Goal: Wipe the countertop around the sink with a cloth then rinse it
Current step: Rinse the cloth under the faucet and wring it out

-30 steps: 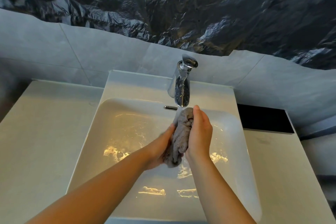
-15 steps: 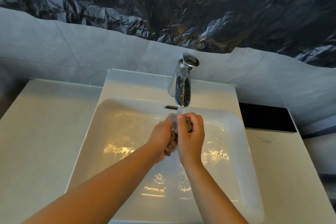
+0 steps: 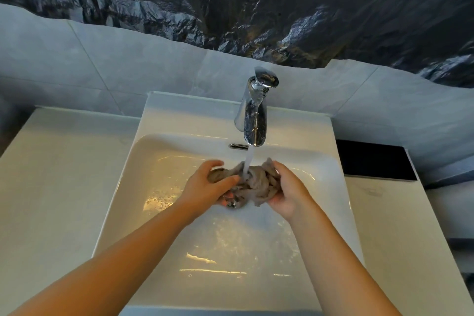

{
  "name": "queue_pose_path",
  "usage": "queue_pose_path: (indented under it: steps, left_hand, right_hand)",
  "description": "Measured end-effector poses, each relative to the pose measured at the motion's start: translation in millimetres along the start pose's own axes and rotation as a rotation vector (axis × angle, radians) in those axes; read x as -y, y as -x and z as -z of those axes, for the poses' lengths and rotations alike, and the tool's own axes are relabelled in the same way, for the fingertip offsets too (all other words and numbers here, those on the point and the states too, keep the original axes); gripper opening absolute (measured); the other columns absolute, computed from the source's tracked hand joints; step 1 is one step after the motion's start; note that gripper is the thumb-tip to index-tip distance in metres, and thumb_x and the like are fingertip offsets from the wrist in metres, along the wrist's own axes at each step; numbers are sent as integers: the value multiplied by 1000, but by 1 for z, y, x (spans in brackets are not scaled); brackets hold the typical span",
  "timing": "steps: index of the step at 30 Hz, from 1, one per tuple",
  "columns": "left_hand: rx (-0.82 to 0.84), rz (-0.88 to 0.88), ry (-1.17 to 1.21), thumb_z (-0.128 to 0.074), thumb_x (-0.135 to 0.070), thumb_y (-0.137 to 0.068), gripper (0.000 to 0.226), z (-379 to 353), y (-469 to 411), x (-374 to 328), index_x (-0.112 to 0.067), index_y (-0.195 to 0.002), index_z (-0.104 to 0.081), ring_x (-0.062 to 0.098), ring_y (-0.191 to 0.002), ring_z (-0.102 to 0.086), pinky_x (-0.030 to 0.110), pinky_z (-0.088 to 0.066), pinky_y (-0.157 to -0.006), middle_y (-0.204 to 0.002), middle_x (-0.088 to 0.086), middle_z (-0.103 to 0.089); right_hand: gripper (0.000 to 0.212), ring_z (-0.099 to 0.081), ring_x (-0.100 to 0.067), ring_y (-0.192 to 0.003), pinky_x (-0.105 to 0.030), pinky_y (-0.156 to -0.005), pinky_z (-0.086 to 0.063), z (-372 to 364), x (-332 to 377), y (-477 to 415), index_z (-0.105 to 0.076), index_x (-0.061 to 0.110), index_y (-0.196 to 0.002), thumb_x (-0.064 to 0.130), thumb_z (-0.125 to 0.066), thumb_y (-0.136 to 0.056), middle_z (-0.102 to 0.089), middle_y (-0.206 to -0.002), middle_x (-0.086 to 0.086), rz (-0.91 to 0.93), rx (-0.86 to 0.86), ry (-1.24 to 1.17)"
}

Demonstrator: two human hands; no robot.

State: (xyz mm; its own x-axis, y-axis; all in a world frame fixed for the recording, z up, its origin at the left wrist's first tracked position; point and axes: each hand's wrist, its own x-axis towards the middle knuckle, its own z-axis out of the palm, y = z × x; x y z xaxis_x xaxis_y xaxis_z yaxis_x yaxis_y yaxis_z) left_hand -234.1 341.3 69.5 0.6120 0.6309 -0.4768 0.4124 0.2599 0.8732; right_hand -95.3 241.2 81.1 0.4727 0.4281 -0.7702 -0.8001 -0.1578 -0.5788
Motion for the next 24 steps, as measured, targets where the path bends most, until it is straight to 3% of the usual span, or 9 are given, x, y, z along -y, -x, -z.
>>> queue_pose_path:
  steps: [2, 6, 8, 11, 14, 17, 19, 22, 24]
  left_hand:
    - [-33, -11, -47, -66, -26, -87, 19, 4, -1, 4, -13, -101, -64, 19, -59, -63, 28, -56, -55, -81, 15, -69]
    - [-185, 129, 210, -60, -32, -90, 20, 0, -13, 2, -14, -87, -67, 25, -79, -64, 36, -57, -73, -87, 14, -67]
    - [-114, 209, 409, -60, -33, -90, 27, -7, -19, -4, -7, -94, -65, 29, -86, -66, 39, -55, -78, -92, 17, -68]
    - [1, 194, 498, -56, -40, -91, 37, -21, -18, -12, -3, -94, -56, 32, -90, -64, 43, -53, -86, -86, 18, -64]
    - [32, 179, 412, -44, -48, -95, 43, -34, -15, -16, -9, -104, -60, 34, -98, -64, 47, -49, -94, -100, 17, -66]
    - [149, 247, 243, -25, -64, -93, 62, -47, -4, -14, -20, -105, -67, 27, -100, -64, 46, -48, -98, -105, 12, -70]
    - [170, 266, 193, -21, -76, -84, 71, -52, 4, -11, -25, -103, -67, 27, -100, -65, 48, -51, -93, -103, 11, -71]
    - [173, 259, 352, -31, -83, -73, 76, -50, 11, -9, -25, -106, -67, 25, -100, -66, 48, -53, -91, -102, 7, -72]
    - [91, 192, 374, -43, -79, -75, 70, -42, 5, -7, -22, -109, -65, 24, -97, -68, 49, -54, -88, -100, 7, -72]
  right_hand:
    - [17, -68, -21, -84, -31, -64, -55, 3, 3, 16, -69, 11, -93, 24, -58, -92, -72, -91, -10, 61, 108, 109]
    - [10, -65, -11, -79, -24, -63, -51, 3, -10, 41, -69, 18, -89, 25, -61, -89, -69, -81, 1, 506, -11, 719]
    - [10, -62, -3, -71, -16, -58, -47, -2, -20, 50, -68, 19, -87, 21, -59, -90, -67, -75, 7, 633, 35, 689]
    - [10, -61, 0, -81, -13, -67, -49, -12, -33, 53, -66, 16, -94, 18, -56, -94, -65, -89, 3, 759, 94, 541]
    - [10, -57, 2, -89, -8, -73, -46, -24, -41, 41, -59, 24, -93, 18, -52, -96, -57, -100, 2, 931, -86, 529]
    - [15, -57, 5, -75, -7, -64, -43, -34, -35, 27, -60, 21, -90, 24, -47, -98, -61, -84, 6, 902, -334, 442]
    - [18, -56, 4, -68, -6, -59, -41, -35, -24, 19, -61, 17, -88, 26, -49, -97, -60, -76, 9, 895, -360, 489]
    - [20, -57, 1, -64, -5, -54, -40, -32, -8, 14, -64, 19, -83, 28, -52, -96, -62, -73, 11, 802, -136, 717]
    - [23, -57, 1, -61, -7, -52, -40, -28, -9, 17, -63, 23, -78, 30, -50, -96, -62, -71, 10, 703, 26, 781]
